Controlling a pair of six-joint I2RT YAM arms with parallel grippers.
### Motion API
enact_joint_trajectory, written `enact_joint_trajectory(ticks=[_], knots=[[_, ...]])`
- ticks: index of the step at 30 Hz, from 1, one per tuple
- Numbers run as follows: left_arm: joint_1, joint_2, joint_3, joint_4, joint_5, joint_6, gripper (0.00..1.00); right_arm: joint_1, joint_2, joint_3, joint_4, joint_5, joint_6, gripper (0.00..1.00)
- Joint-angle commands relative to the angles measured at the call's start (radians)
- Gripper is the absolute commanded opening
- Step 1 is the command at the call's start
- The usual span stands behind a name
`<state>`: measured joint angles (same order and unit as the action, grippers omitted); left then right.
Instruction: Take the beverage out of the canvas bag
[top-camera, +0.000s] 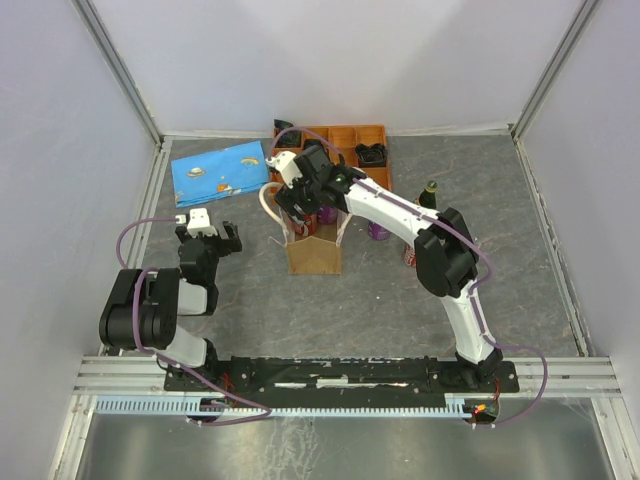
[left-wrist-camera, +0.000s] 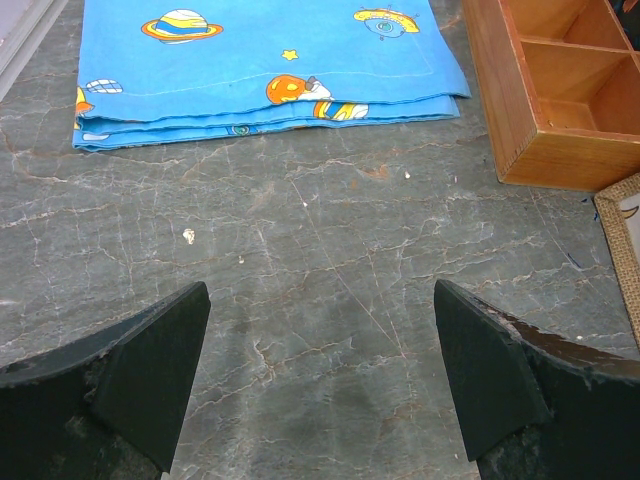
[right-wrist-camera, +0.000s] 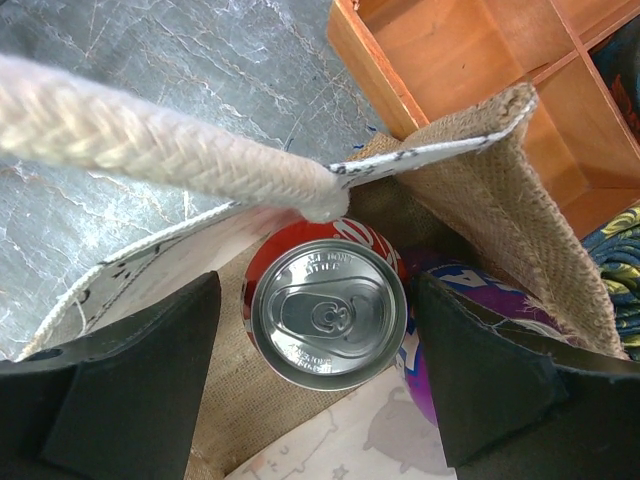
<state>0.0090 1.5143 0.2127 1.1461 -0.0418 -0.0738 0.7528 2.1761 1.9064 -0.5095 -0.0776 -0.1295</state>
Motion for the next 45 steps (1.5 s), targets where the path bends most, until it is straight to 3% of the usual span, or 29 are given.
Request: enact_joint_trajectory(ticks=[1,10,13,14,19,20,30,45], knots=[[-0.003,0.004,0.022,0.032,0.014,0.048,0.99,-0.002,0.046,-0.018,-0.058,0.035,-0.013,0.85],[-0.003,0.005,0.022,0.033,0.014,0.048,0.99,-0.002,0.102,0.0,-0.067,0.078,-0.016,0.85],[-0.003,0.005,0.022,0.032,0.014,0.048,0.99,-0.002,0.099,-0.005,-0.064,0.078,-0.015,0.78],[-0.003,0.005,0.022,0.032,0.014,0.048,0.99,-0.001,0.096,-0.007,-0.064,0.078,-0.015,0.71],[-0.003,0.005,0.022,0.033,0.014,0.048,0.99,-0.001,0.067,-0.034,-0.034,0.088,-0.018,0.09],[-0.003,0.005,0.022,0.033,0.013,0.049,0.99,-0.001,0.055,-0.041,-0.026,0.091,-0.017,0.01],[-0.004,0.005,0.022,0.032,0.014,0.048,0.99,0.026,-0.114,-0.087,0.095,0.076,-0.017,0.0],[-0.004,0.004,0.022,0.033,0.013,0.048,0.99,0.117,-0.343,-0.06,0.17,0.242,-0.061,0.0]])
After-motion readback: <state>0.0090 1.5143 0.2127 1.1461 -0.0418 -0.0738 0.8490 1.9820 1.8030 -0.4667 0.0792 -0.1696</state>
